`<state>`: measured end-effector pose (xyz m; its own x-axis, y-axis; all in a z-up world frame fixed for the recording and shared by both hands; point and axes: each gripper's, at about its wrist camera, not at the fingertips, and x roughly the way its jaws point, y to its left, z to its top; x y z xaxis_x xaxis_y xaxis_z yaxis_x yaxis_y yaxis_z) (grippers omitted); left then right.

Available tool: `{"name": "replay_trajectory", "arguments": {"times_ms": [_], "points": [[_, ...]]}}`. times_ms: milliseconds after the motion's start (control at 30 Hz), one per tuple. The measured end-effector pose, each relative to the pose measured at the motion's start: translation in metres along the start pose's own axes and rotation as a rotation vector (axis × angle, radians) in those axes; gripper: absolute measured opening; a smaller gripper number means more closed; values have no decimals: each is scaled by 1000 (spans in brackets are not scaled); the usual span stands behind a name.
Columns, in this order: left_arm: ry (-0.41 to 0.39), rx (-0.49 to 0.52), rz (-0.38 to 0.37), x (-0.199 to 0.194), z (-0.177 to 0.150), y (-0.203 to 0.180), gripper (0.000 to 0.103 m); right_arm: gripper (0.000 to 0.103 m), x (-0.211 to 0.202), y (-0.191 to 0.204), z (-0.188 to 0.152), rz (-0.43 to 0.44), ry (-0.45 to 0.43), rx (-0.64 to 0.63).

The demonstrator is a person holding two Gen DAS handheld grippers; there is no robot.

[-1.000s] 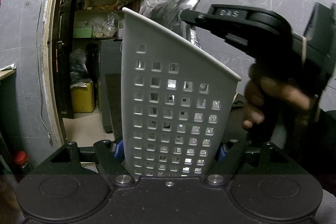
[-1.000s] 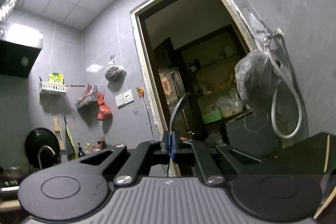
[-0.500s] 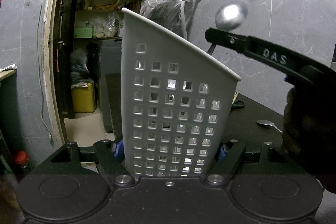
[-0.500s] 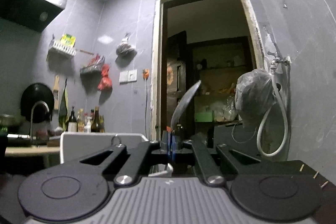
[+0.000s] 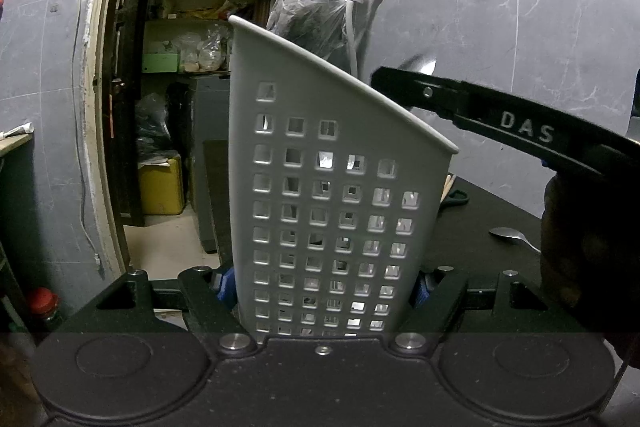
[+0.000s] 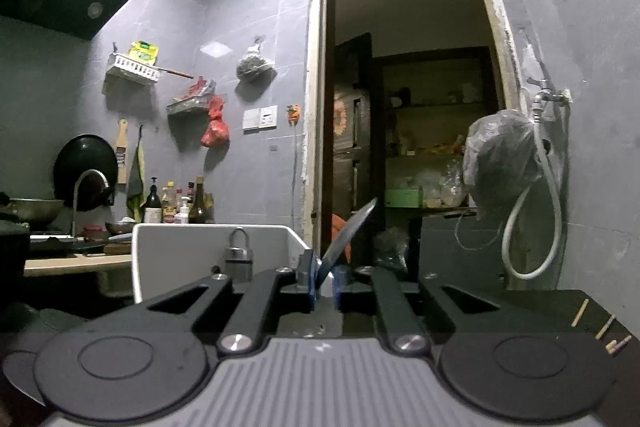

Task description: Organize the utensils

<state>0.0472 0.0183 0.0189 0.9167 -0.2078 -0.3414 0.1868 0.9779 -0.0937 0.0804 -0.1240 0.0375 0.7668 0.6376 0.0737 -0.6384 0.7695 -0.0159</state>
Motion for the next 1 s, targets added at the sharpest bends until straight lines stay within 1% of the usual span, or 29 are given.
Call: {"name": "replay_trajectory", "arguments": {"times_ms": [33,67,200,267,300,367,433,500,567,633,667,733,800,900,1000], "points": [[0,0,0,0,0,0,77,35,0,0,1,-2,-2,-2],[0,1,1,0,0,0,77,42,-2,1,1,-2,-5,-2],[0,-1,0,0,0,-1,77,55,-12,-3,1,-27,-4,2],[0,0,1,0,0,-1,77,70,-22,-8,2,-47,-14,8],[0,-1,1,0,0,-1,77,73,-28,-12,3,-67,-20,16],[0,-1,1,0,0,-1,77,85,-40,-19,5,-118,-28,31],[0,-1,2,-1,1,-2,77,94,-51,-29,6,-170,-28,52],[0,-1,2,-1,1,-2,77,97,-62,-39,6,-219,-15,77],[0,-1,2,-1,1,-2,77,103,-72,-50,5,-283,11,96],[0,0,2,-1,1,-2,77,103,-79,-60,1,-349,51,100],[1,-1,2,-1,1,-2,77,103,-81,-65,-2,-381,85,103],[0,-1,1,-1,1,-2,77,103,-82,-75,-11,-457,184,126],[1,0,2,-1,1,-2,77,103,-85,-88,-24,-529,266,174],[1,0,3,-1,1,-2,77,103,-92,-104,-40,-590,336,243],[1,2,7,-3,1,-2,77,103,-96,-116,-51,-607,391,299]]}}
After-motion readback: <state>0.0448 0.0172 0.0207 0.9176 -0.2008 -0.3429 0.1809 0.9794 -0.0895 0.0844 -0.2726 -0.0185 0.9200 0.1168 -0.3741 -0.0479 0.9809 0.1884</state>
